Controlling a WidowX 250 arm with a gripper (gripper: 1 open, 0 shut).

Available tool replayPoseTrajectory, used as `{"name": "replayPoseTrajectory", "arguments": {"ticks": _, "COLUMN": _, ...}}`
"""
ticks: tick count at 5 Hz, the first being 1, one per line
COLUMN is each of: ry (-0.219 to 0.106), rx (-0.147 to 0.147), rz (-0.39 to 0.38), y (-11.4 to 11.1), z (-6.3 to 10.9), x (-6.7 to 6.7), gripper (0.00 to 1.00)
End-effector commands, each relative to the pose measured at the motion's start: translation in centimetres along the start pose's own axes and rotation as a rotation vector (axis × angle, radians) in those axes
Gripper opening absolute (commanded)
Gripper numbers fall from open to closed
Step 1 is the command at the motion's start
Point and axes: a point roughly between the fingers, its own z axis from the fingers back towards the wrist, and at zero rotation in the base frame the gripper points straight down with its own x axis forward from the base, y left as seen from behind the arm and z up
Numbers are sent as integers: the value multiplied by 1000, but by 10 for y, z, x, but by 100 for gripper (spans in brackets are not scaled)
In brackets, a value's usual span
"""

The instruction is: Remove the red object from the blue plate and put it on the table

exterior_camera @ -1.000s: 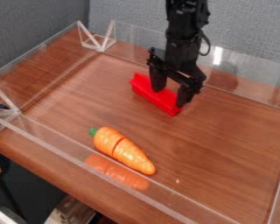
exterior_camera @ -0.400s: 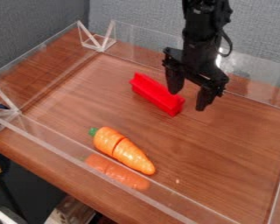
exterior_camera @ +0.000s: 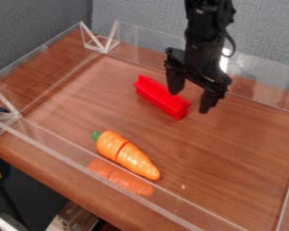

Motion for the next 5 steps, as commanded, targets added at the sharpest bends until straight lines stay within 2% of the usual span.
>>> {"name": "replayPoseTrajectory", "arguments": {"ticks": 1, "ry": -40, "rx": 19, "rz": -2, "y": 19, "z": 3, "x": 5, "gripper": 100}}
{"name": "replayPoseTrajectory", "arguments": {"ticks": 2, "ry": -16, "rx": 16, "rz": -33, "y": 28, "z": -11, "x": -1, "gripper": 100}}
{"name": "replayPoseTrajectory", "arguments": {"ticks": 3, "ry": -16, "rx": 15, "rz": -34, "y": 20, "z": -14, "x": 1, "gripper": 0}}
{"name": "replayPoseTrajectory", "arguments": {"ticks": 5, "ry": -18, "rx": 30, "rz": 99, "y": 17, "z": -9, "x": 10, "gripper": 0}}
